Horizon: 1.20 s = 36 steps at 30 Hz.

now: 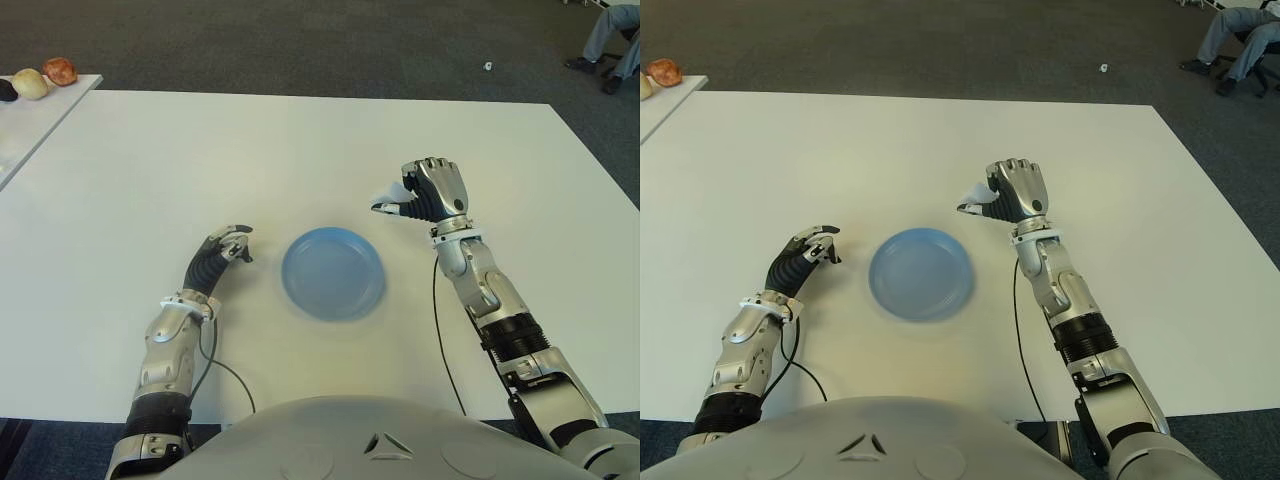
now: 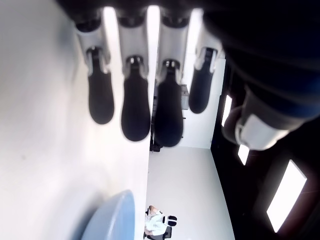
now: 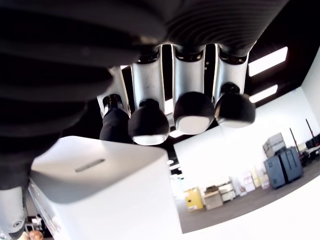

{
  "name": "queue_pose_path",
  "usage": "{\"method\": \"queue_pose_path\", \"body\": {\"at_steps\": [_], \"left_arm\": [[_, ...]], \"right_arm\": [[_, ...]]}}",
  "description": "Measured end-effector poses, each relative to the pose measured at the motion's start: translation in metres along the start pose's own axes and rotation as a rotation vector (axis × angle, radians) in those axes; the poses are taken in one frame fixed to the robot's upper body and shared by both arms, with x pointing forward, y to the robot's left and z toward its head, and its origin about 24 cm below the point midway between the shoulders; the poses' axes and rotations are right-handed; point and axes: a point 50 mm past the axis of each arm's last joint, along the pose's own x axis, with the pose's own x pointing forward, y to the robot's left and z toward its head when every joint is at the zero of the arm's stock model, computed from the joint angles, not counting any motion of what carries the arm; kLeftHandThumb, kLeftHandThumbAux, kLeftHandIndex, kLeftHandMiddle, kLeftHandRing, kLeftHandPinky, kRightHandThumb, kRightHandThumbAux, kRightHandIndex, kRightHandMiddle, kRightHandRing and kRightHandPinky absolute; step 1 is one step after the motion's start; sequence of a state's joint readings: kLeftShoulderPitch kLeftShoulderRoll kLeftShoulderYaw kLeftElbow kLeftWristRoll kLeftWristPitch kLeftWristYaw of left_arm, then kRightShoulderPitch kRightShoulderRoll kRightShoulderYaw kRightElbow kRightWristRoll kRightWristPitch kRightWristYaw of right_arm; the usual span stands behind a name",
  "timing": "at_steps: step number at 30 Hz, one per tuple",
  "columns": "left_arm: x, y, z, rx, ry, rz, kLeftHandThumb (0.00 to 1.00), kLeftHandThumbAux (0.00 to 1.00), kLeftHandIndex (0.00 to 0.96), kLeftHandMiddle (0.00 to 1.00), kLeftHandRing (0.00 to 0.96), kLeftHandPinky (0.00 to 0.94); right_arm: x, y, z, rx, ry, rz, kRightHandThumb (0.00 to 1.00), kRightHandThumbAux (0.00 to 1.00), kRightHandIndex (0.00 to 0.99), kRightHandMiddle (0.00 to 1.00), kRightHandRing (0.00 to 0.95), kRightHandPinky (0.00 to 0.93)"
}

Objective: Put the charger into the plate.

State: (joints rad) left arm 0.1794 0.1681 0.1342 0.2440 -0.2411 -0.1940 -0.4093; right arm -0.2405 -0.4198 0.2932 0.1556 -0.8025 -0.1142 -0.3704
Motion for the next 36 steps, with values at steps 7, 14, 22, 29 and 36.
{"method": "queue_pose_path", "body": {"at_steps": [7,14,22,29,36], "left_arm": [[0.000,0.000,-0.001,-0.007,0.002,0.002,0.184,0.555,0.352,0.650,0.638,0.492],[0.001,0.000,-0.003,-0.014,-0.002,0.004,0.195,0.549,0.345,0.646,0.637,0.533],[0.004,-0.003,-0.003,-0.026,-0.016,0.004,0.185,0.541,0.339,0.651,0.638,0.514],[0.003,-0.004,-0.004,-0.007,-0.026,0.002,0.171,0.545,0.344,0.648,0.634,0.493],[0.004,-0.005,-0.004,0.001,-0.026,-0.002,0.163,0.544,0.347,0.645,0.631,0.515]], "right_arm": [[-0.003,0.002,0.016,0.046,-0.015,-0.006,1.000,0.652,0.870,0.897,0.847,0.558],[-0.008,0.008,0.042,0.095,-0.048,0.017,1.000,0.647,0.853,0.897,0.882,0.865],[-0.008,0.012,0.058,0.137,-0.074,0.028,1.000,0.645,0.856,0.908,0.895,0.887],[-0.008,0.015,0.064,0.141,-0.089,0.032,1.000,0.646,0.859,0.916,0.898,0.891],[-0.010,0.017,0.072,0.143,-0.113,0.037,1.000,0.645,0.864,0.923,0.899,0.894]]}}
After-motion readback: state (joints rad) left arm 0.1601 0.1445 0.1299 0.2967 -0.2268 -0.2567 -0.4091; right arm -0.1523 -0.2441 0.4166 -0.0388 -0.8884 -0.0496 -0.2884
